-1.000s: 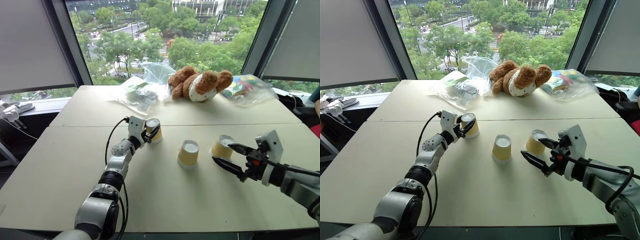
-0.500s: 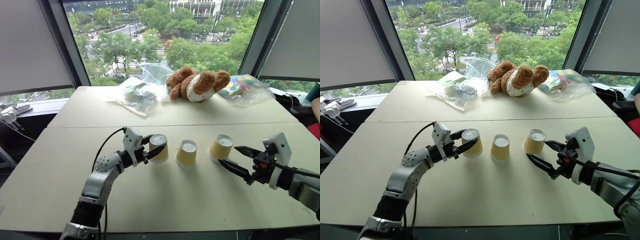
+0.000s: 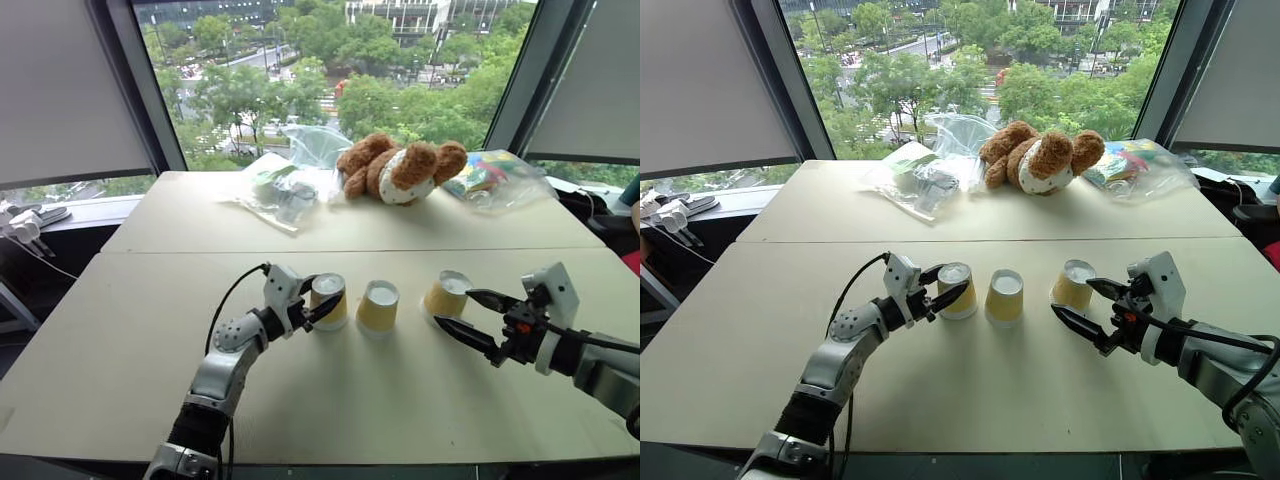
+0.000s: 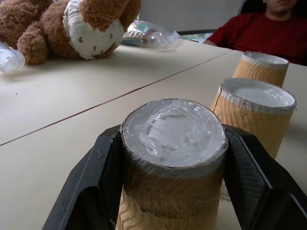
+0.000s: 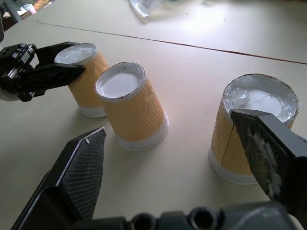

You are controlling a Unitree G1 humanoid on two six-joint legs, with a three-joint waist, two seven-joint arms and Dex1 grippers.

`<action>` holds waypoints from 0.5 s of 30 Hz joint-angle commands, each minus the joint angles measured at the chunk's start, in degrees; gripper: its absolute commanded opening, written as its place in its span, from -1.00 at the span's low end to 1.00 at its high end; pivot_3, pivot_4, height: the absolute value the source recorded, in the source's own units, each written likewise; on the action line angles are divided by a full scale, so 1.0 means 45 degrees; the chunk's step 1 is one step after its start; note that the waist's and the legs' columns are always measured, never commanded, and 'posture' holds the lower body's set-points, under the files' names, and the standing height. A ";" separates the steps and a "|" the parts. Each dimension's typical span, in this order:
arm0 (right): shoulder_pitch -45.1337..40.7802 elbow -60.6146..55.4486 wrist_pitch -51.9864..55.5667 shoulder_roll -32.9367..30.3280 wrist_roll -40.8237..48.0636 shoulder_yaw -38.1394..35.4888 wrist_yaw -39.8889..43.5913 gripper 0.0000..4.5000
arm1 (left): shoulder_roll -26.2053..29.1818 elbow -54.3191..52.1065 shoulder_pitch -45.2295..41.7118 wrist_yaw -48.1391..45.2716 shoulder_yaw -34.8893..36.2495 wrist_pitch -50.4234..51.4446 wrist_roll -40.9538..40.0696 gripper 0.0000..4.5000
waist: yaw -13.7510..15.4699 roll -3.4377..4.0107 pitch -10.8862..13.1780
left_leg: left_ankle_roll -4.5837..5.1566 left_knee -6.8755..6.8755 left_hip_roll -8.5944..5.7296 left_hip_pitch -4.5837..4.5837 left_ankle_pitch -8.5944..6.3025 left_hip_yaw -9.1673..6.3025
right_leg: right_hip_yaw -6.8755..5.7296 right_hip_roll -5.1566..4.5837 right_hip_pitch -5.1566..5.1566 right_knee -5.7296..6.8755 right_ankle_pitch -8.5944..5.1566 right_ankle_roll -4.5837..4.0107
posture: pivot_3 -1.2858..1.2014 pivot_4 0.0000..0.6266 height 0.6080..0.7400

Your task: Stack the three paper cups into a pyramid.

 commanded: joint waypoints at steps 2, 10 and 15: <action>-0.0081 -0.0440 -0.0062 -0.0126 0.0121 -0.0260 -0.0094 1.00 | -0.0256 0.0203 -0.0169 -0.0167 -0.0144 -0.0697 0.0085 0.03 | -0.0010 0.0000 0.0000 | 0.0000 -0.0001 0.0000 0.0001 0.0000 0.0001 | 0.0001 0.0000 -0.0001 0.0001 0.0000 0.0000 | 0.03 -0.52 1.00; -0.0081 -0.0543 -0.0012 -0.0063 0.0170 -0.0211 -0.0290 1.00 | -0.0497 0.0507 -0.0216 -0.0361 -0.0200 -0.0909 0.0140 0.03 | -0.0002 0.0000 0.0000 | 0.0000 0.0000 0.0000 0.0001 0.0000 0.0000 | 0.0001 0.0000 0.0001 0.0001 0.0000 0.0000 | 0.03 -0.52 1.00; -0.0099 -0.0582 0.0005 -0.0005 0.0159 -0.0124 -0.0409 1.00 | -0.0641 0.0569 -0.0161 -0.0400 -0.0274 -0.0943 0.0192 0.03 | 0.0001 0.0000 0.0000 | 0.0000 0.0000 0.0000 0.0001 0.0000 0.0000 | 0.0000 0.0000 0.0001 0.0001 0.0000 0.0000 | 0.03 -0.52 1.00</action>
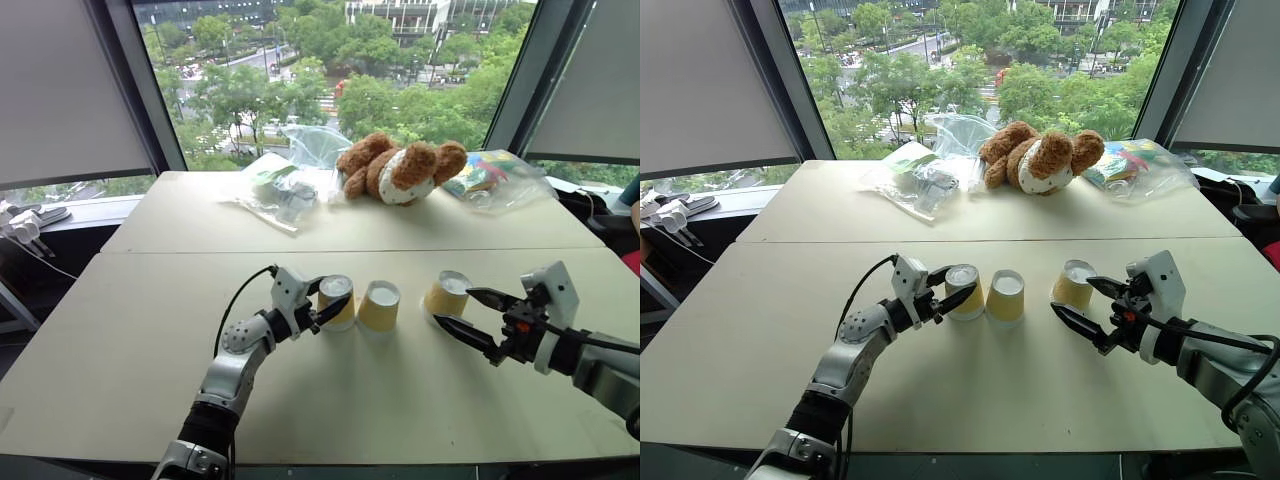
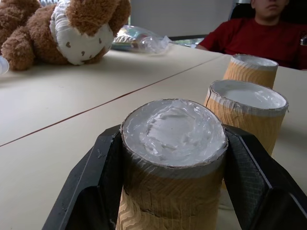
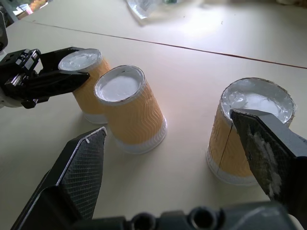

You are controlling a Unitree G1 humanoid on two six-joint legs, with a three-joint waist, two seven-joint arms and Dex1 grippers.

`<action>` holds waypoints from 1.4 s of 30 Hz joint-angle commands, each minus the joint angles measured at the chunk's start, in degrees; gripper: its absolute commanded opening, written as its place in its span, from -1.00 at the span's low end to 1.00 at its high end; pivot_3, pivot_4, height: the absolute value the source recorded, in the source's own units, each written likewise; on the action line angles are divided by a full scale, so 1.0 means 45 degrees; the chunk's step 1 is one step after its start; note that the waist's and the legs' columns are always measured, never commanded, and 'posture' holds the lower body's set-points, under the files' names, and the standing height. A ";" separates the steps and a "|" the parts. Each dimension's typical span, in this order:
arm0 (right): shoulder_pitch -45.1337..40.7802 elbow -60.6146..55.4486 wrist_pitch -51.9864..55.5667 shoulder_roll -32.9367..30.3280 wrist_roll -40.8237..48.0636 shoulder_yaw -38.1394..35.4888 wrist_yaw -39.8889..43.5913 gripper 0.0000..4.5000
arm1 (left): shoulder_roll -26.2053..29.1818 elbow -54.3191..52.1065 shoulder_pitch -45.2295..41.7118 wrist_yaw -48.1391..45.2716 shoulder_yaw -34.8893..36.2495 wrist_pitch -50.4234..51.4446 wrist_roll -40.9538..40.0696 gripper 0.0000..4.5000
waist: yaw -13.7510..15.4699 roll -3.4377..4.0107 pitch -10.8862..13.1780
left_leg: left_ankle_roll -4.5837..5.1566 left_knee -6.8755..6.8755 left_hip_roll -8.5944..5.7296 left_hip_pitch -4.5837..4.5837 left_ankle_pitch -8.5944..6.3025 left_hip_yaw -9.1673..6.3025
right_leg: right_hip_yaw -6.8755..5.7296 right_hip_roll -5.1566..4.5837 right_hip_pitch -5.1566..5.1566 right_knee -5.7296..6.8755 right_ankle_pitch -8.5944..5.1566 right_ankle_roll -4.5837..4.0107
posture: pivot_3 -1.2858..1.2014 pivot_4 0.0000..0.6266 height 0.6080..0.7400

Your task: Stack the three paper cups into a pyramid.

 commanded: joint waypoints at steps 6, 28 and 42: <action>-0.0111 -0.0357 -0.0034 -0.0013 0.0157 -0.0101 -0.0162 1.00 | -0.0077 0.0013 -0.0053 -0.0104 -0.0220 -0.0292 0.0118 0.86 | -0.0001 0.0000 0.0000 | 0.0000 0.0000 0.0000 0.0000 0.0000 0.0000 | 0.0000 0.0000 0.0001 0.0000 0.0000 0.0000 | 0.03 -0.52 1.00; 0.0188 0.1866 -0.1898 0.0359 -0.2054 -0.0386 -0.0645 1.00 | 0.6016 -0.9691 0.4629 -0.1294 0.2651 0.7213 -0.4669 0.98 | -0.0047 0.0006 -0.0003 | -0.0001 -0.0018 0.0012 0.0002 0.0000 -0.0007 | 0.0012 0.0001 -0.0011 -0.0006 -0.0001 -0.0001 | 0.03 -0.52 1.00; -0.1654 0.3907 -0.2060 0.1878 -0.1806 0.0636 -0.0438 1.00 | 0.8576 -0.9858 0.2241 -0.1687 0.4123 1.0376 -0.8695 0.98 | -0.0328 0.0026 -0.0013 | -0.0001 -0.0028 0.0016 0.0006 0.0000 -0.0007 | 0.0015 0.0005 -0.0008 -0.0009 -0.0001 -0.0003 | 0.03 -0.52 1.00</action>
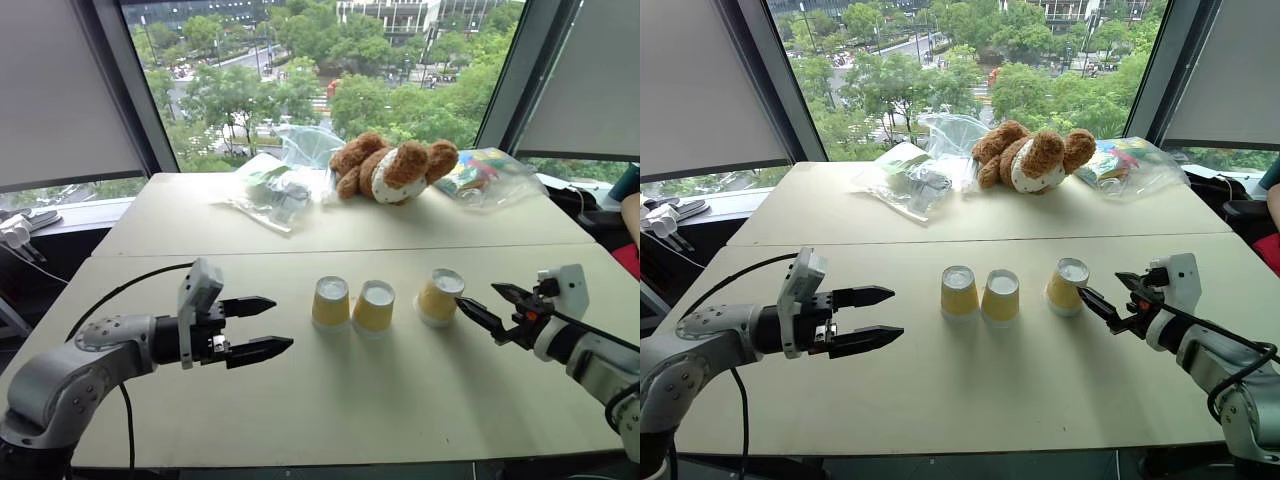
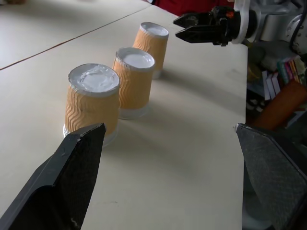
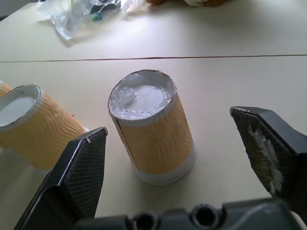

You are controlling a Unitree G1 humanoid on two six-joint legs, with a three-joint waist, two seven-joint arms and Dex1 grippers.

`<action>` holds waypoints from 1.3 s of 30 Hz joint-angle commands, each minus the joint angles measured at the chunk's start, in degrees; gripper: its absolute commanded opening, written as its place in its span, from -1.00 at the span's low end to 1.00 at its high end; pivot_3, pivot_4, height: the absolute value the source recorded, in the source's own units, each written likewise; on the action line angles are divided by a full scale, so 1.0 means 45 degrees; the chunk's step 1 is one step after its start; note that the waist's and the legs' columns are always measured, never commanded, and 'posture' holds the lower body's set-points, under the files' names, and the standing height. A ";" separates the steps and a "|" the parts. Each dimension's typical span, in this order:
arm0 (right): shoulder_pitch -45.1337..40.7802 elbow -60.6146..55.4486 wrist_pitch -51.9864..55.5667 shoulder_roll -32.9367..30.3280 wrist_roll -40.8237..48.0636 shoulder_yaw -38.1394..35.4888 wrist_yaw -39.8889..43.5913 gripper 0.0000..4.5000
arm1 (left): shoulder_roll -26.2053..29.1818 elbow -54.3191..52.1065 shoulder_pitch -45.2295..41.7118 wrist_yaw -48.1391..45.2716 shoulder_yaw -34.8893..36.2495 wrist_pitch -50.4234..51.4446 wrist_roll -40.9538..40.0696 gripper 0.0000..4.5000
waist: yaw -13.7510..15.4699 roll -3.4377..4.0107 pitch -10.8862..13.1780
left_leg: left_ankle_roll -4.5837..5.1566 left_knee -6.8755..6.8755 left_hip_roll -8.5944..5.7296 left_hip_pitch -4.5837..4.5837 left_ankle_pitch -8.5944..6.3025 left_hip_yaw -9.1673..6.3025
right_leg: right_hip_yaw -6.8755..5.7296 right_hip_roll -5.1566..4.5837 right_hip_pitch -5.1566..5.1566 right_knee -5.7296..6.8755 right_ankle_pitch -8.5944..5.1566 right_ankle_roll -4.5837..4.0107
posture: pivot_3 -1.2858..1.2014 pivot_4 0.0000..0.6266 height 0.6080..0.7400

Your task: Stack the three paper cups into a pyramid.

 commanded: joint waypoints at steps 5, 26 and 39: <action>-0.1442 0.1334 -0.0605 0.0839 -0.0069 0.0573 0.0182 1.00 | 0.0136 -0.0521 -0.0398 0.0447 0.0186 -0.0482 0.0148 0.98 | -0.0027 0.0002 0.0000 | 0.0000 -0.0002 0.0000 -0.0001 0.0000 0.0002 | 0.0003 0.0000 -0.0007 0.0000 0.0000 0.0000 | 0.03 -0.52 1.00; -0.3057 0.3586 -0.2332 0.1522 -0.1335 0.1686 0.0531 0.01 | 0.0011 -0.0455 0.0143 0.0573 -0.0464 -0.1411 0.1516 1.00 | -0.0036 0.0002 0.0000 | -0.0001 -0.0003 -0.0002 -0.0005 0.0000 0.0002 | 0.0003 -0.0003 -0.0012 -0.0001 0.0000 0.0000 | 0.03 -0.52 1.00; -0.7218 0.0969 -0.0131 0.0805 -0.1756 0.3554 0.0106 0.01 | 0.0979 0.0924 -0.0401 -0.0417 -0.0053 -0.2053 0.2266 1.00 | -0.0127 0.0023 0.0012 | -0.0006 -0.0043 0.0014 -0.0018 0.0003 0.0008 | 0.0008 0.0011 -0.0058 -0.0001 -0.0001 -0.0001 | 0.03 -0.52 1.00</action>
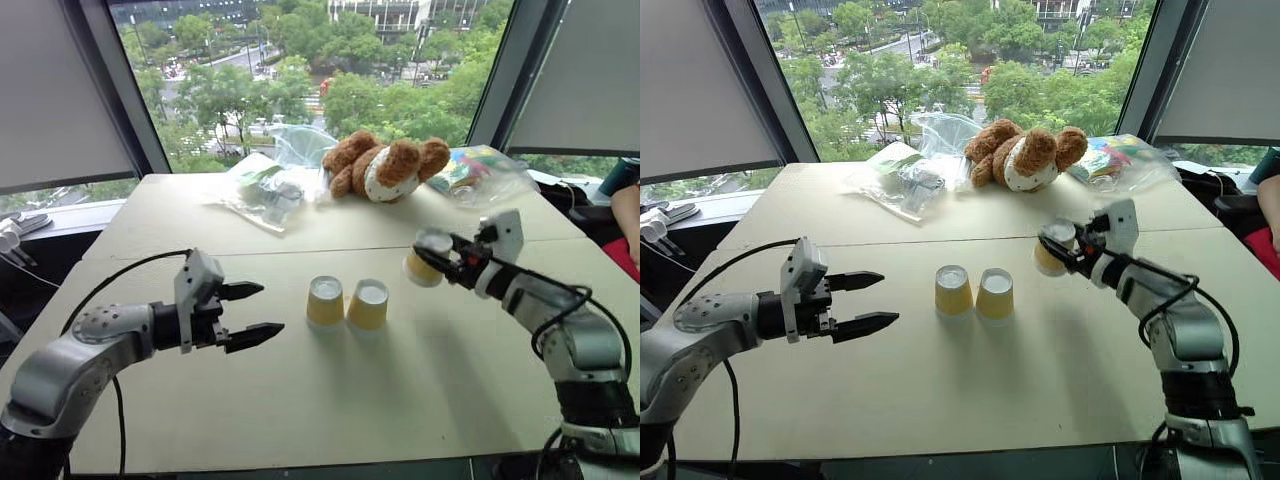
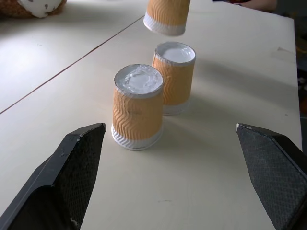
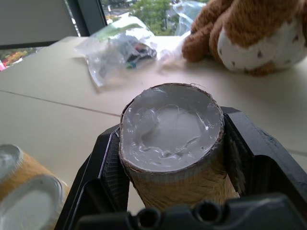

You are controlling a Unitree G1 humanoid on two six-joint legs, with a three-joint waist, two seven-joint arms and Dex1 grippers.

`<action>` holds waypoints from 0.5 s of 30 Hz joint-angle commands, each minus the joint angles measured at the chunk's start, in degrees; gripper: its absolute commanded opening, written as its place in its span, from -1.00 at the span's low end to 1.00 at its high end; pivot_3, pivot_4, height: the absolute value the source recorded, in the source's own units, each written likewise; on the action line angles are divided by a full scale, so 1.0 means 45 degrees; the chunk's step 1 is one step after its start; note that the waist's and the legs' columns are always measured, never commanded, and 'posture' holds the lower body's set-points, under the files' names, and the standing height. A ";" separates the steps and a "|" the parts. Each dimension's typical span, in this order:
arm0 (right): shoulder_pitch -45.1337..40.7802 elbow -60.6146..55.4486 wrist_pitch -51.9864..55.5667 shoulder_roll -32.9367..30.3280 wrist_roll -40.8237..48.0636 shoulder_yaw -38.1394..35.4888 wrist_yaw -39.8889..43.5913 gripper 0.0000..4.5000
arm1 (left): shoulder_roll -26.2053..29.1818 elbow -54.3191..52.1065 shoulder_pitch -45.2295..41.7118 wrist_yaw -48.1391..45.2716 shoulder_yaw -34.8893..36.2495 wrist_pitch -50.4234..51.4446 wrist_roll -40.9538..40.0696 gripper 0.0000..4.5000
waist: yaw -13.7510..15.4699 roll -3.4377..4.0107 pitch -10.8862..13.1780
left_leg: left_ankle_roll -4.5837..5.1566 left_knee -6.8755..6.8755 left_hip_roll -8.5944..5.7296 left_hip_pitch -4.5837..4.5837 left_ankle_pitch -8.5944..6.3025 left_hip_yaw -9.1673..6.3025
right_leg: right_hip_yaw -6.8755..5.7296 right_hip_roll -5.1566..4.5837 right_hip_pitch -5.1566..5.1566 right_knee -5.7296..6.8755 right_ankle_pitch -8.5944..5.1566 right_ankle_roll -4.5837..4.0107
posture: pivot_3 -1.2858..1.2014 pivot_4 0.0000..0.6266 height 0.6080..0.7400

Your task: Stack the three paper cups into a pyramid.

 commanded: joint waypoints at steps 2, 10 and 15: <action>-0.1063 -0.1551 0.1691 0.0229 0.0497 0.0728 -0.0211 0.01 | 0.0291 0.0296 -0.0165 -0.0364 0.0482 -0.0455 0.0205 1.00 | 0.0055 -0.0002 0.0000 | 0.0000 -0.0001 -0.0001 -0.0004 0.0000 -0.0001 | -0.0002 -0.0002 -0.0002 -0.0002 0.0000 -0.0001 | 0.03 -0.52 1.00; -0.2391 -0.3137 0.4549 0.1559 0.1542 0.1609 -0.1120 0.01 | -0.0074 0.0072 0.0262 0.0044 0.0553 -0.0619 0.0274 1.00 | 0.0065 -0.0003 -0.0001 | 0.0000 0.0017 -0.0022 -0.0014 0.0000 -0.0007 | -0.0004 -0.0027 -0.0002 0.0004 0.0001 -0.0002 | 0.03 -0.52 1.00; -0.1573 -0.3633 0.4911 0.1877 0.1692 0.1684 -0.1300 0.01 | -0.0293 -0.0158 0.0564 0.0252 0.0543 -0.0645 0.0251 1.00 | 0.0071 -0.0003 -0.0001 | 0.0001 0.0018 -0.0025 -0.0013 0.0000 -0.0007 | -0.0004 -0.0029 -0.0001 0.0004 0.0001 -0.0002 | 0.03 -0.52 1.00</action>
